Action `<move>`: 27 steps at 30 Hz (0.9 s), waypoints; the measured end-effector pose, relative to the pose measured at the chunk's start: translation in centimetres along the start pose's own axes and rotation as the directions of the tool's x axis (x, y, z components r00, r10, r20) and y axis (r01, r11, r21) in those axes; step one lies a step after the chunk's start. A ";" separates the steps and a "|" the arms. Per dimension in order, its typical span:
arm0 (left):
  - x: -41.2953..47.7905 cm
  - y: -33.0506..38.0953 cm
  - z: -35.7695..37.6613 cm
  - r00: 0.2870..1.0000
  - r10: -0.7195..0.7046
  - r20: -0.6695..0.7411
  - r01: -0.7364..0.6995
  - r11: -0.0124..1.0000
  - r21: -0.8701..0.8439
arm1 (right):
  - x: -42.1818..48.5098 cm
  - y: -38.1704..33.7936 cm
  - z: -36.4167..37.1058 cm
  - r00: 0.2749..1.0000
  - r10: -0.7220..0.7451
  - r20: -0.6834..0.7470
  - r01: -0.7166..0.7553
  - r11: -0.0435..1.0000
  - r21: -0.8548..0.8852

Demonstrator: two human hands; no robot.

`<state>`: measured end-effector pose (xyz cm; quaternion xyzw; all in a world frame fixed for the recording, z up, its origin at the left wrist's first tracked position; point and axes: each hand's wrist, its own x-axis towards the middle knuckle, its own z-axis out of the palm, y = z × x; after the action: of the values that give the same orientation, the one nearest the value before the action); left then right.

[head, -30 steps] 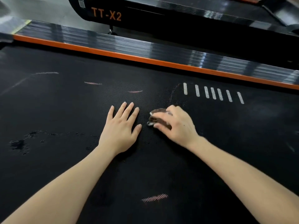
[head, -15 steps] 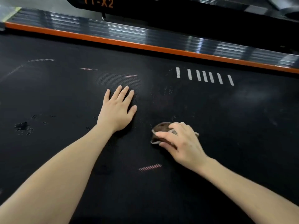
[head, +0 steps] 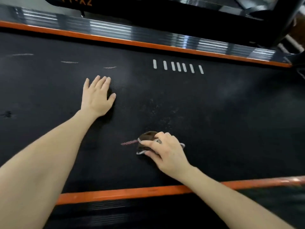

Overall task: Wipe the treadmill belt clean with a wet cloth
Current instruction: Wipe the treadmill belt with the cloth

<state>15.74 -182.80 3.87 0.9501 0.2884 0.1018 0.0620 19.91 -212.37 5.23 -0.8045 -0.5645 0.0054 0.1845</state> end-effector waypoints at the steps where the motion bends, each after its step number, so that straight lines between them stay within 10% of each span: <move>1: -0.7 0.3 -0.5 1.000 0.003 -0.025 -0.004 1.000 -0.029 | -0.5 1.2 -0.5 1.000 0.002 -0.004 -0.002 0.999 -0.045; 7: -8.4 -0.2 -2.4 0.983 0.181 -0.009 -0.181 0.983 -0.022 | -2.4 4.3 -1.7 0.836 0.512 -0.194 -0.533 0.843 -0.073; 15: -11.8 -2.8 -1.6 0.989 0.107 0.102 -0.112 0.993 0.035 | -1.5 -3.4 -0.2 0.994 -0.033 0.102 0.036 0.999 -0.029; 18: -11.9 -3.1 -1.0 0.989 0.100 0.111 -0.103 0.994 0.023 | -1.2 2.6 -2.0 0.991 0.129 -0.027 -0.132 0.972 -0.195; 22: -11.8 -3.0 -0.9 0.990 0.103 0.098 -0.105 0.994 0.016 | 0.2 5.5 -2.3 0.801 0.582 -0.142 -0.599 0.777 -0.194; 27: -12.0 -2.9 -0.9 0.990 0.094 0.108 -0.095 0.995 0.007 | 2.4 -3.9 1.8 0.950 0.302 -0.076 -0.310 0.940 -0.140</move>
<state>4.24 -187.13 2.34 0.9671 0.2400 0.0515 0.0669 16.89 -208.52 5.22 -0.8939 -0.4264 -0.0298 0.1352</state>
